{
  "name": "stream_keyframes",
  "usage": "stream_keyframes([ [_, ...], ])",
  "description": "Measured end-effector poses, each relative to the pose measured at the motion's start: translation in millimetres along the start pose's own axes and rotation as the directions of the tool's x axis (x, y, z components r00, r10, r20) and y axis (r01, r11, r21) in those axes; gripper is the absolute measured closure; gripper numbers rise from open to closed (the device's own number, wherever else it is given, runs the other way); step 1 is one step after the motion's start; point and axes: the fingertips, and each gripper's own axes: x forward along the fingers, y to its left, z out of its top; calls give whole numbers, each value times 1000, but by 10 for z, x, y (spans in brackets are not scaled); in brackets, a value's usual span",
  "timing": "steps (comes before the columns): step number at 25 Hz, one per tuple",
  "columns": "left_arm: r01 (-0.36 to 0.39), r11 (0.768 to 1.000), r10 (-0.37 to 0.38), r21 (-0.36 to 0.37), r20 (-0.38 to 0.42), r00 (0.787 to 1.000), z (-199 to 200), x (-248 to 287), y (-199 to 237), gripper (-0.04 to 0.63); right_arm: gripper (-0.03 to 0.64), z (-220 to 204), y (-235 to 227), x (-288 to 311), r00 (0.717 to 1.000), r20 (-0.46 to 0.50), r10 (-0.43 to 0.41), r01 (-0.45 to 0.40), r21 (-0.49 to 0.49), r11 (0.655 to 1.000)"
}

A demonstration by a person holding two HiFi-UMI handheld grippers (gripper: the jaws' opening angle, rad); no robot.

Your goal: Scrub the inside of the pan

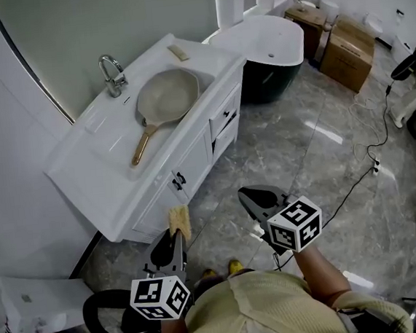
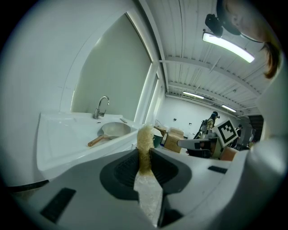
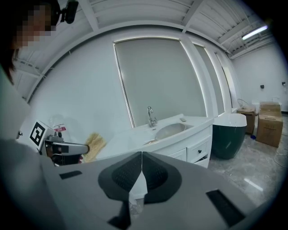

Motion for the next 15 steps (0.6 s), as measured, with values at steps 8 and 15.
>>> stream_keyframes([
  [8,-8,1000,8,6,2,1000,84,172,11,476,589,-42,-115,31,1000,-19,1,-1,7,1000],
  [15,2,1000,-2,13,-8,1000,180,445,155,476,589,-9,-253,192,999,-33,-2,2,-2,1000],
])
